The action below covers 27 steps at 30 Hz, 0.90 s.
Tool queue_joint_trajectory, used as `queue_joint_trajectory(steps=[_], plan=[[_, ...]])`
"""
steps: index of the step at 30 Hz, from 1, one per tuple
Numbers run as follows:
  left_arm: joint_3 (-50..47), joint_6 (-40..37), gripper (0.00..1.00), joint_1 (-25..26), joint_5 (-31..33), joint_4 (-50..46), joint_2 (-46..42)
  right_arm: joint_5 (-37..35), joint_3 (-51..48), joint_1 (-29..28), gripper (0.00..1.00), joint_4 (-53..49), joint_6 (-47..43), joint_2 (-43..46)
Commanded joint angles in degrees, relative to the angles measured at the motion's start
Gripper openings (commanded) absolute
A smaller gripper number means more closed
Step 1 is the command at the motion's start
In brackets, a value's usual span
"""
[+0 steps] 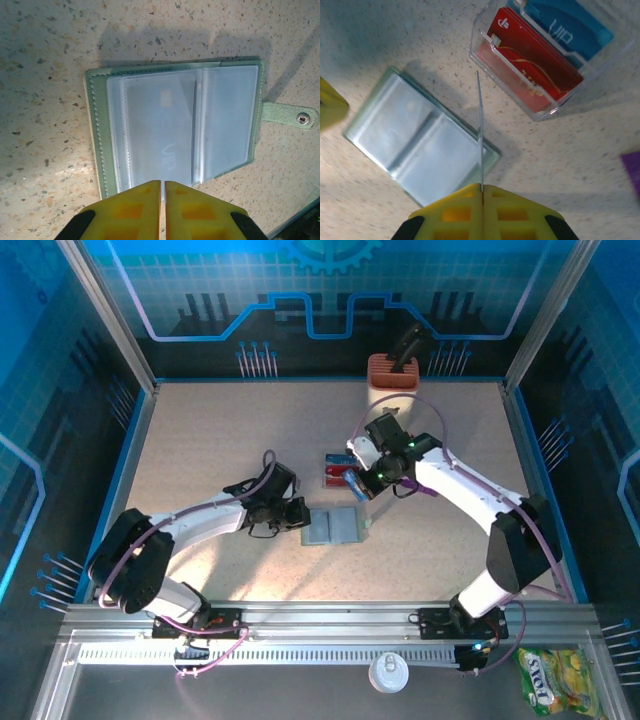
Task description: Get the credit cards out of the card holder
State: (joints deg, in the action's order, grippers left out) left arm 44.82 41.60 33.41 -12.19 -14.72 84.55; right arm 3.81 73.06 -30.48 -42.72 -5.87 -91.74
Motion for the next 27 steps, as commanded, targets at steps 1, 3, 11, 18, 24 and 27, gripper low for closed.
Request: queue_joint_trajectory(steps=[1,3,11,18,24,27], plan=[[-1.00,-0.57,0.10,-0.55,1.54,-0.62,-1.84,-4.57,4.87,-0.98,0.00,-7.09,-17.43,-3.25],[-1.36,-0.38,0.11,-0.61,1.81,-0.46,-2.33,-4.70,6.82,-1.39,0.00,-10.37,-25.17,-4.75],[-2.48,-0.65,0.11,-1.23,2.36,-0.04,-2.73,-8.12,19.26,-1.26,0.00,-15.19,-39.89,-13.34],[-3.33,-0.21,0.11,-1.57,2.01,-0.20,-3.25,-4.60,32.56,0.47,0.00,-18.89,-44.79,-22.30],[-3.51,0.40,0.11,-1.78,0.77,-0.09,-2.30,-3.47,42.74,1.54,0.00,-23.37,-46.59,-30.33],[-3.69,0.45,0.11,-1.77,0.76,-0.14,-2.12,-3.62,45.28,2.10,0.00,-23.97,-46.69,-33.09]])
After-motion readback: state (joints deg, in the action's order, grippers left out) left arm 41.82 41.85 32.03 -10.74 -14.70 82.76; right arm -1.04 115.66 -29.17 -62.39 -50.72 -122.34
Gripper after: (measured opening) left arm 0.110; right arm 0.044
